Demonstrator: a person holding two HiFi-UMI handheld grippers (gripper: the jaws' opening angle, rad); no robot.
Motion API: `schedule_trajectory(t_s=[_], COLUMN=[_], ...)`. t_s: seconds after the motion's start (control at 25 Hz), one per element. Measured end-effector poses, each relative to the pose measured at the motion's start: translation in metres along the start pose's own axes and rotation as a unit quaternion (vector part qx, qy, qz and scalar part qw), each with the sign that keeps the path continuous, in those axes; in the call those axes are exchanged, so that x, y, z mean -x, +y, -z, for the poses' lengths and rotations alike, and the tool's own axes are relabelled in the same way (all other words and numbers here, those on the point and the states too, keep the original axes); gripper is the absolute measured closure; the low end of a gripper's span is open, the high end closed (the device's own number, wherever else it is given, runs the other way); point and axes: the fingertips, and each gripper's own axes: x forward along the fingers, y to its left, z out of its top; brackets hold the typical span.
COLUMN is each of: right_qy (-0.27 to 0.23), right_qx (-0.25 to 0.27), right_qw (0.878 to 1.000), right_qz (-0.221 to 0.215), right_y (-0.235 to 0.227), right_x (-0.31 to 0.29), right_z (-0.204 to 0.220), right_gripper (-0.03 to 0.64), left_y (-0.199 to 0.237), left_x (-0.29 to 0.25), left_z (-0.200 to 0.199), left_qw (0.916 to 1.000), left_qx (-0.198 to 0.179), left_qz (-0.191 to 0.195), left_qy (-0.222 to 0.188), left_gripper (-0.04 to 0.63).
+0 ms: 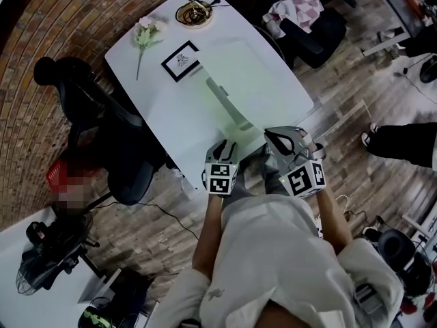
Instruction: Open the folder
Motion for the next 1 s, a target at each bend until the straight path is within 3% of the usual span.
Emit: schedule_trajectory(t_s=[0.68, 1.0], right_qy=[-0.001, 0.015], right_qx=[-0.045, -0.026], right_qw=[0.996, 0.995], right_qz=[0.076, 0.095], right_y=[-0.043, -0.062], right_x=[0.025, 0.035], right_z=[0.007, 0.011], right_gripper=[0.609, 0.611], left_y=[0.001, 0.000], left_x=[-0.001, -0.001], left_z=[0.000, 0.000], left_qw=[1.0000, 1.0000], left_qx=[-0.007, -0.008], left_qz=[0.004, 0.003], left_qy=[0.001, 0.001], left_gripper=[0.472, 0.472])
